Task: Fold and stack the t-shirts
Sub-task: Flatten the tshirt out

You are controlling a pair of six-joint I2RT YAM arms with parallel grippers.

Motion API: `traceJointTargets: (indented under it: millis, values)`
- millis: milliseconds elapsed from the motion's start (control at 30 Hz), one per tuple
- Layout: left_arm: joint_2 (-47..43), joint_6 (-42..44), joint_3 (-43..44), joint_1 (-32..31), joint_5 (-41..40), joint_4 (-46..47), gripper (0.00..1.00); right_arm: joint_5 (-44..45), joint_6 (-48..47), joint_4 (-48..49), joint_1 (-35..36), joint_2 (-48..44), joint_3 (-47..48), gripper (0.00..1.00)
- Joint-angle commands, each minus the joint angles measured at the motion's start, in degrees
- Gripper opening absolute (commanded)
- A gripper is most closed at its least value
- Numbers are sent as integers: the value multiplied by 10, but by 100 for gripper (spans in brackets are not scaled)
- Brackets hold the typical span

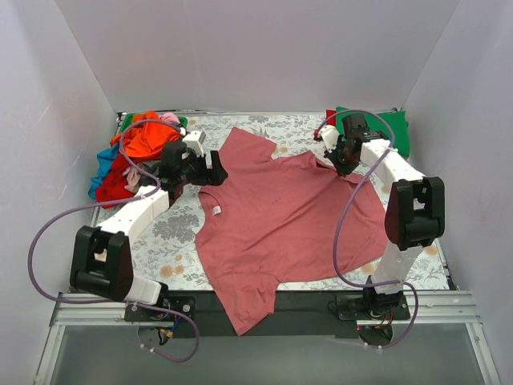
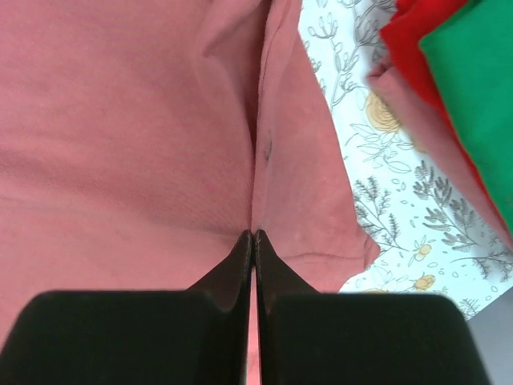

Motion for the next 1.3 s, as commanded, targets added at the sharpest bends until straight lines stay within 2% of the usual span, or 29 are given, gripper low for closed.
traceJointTargets:
  millis: [0, 200, 367, 767, 800, 900, 1167, 1267]
  values:
    - [41, -11, 58, 9, 28, 8, 79, -37, -19, -15, -9, 4, 28, 1]
    - [75, -23, 63, 10, 46, 9, 78, -75, -20, -21, -9, 36, -14, 1]
    - [54, -19, 37, 10, 39, 8, 78, -92, -23, -18, -8, 58, -47, 3]
    - [-5, -6, -20, 10, 28, -3, 78, -73, -19, -15, -9, 62, -32, 25]
    - [-6, -5, -22, 10, 26, -3, 78, -70, -19, -15, -9, 61, -32, 30]
    - [-10, -3, -28, 10, 26, -2, 78, -67, -19, -16, -8, 57, -34, 35]
    - [-14, -2, -29, 10, 27, -1, 78, -55, -20, -17, -9, 51, -38, 34]
    - [-15, -2, -31, 10, 28, 0, 78, -47, -22, -17, -8, 50, -38, 29]
